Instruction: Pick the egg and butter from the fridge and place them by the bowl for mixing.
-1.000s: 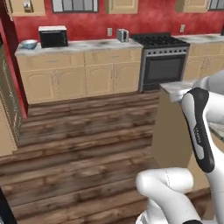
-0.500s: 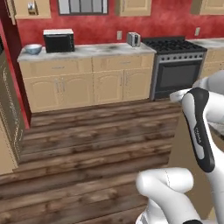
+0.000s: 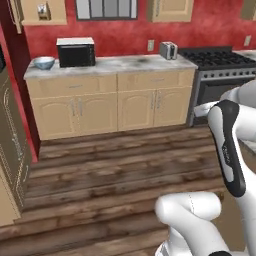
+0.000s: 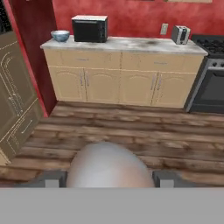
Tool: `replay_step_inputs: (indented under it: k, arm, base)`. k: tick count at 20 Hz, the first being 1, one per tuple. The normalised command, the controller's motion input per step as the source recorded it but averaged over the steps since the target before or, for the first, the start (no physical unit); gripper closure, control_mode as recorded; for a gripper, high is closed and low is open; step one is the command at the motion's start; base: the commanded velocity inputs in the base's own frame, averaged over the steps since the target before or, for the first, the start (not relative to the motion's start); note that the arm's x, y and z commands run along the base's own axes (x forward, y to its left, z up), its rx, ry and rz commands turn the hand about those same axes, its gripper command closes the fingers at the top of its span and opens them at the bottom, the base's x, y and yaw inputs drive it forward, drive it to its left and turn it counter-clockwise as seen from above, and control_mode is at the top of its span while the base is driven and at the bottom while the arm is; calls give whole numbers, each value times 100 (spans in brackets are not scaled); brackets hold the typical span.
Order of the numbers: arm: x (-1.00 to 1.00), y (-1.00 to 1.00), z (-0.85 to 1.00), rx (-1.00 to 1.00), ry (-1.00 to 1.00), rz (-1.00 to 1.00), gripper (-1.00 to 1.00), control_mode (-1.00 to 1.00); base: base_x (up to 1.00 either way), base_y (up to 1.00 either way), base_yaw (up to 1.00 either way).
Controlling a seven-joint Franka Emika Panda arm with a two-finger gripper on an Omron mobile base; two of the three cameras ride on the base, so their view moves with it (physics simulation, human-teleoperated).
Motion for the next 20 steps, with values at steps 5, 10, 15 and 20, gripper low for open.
replay_step_inputs:
  k: [5, 10, 15, 20]
  arm:
    - [0, 0, 0, 0, 0, 0, 100, 100]
    - [0, 0, 0, 0, 0, 0, 100, 100]
    - [0, 0, 0, 0, 0, 0, 100, 100]
    - [0, 0, 0, 0, 0, 0, 100, 100]
  base:
    - [93, 30, 9]
    - [90, 33, 12]
    - [85, 31, 17]
    - [85, 33, 15]
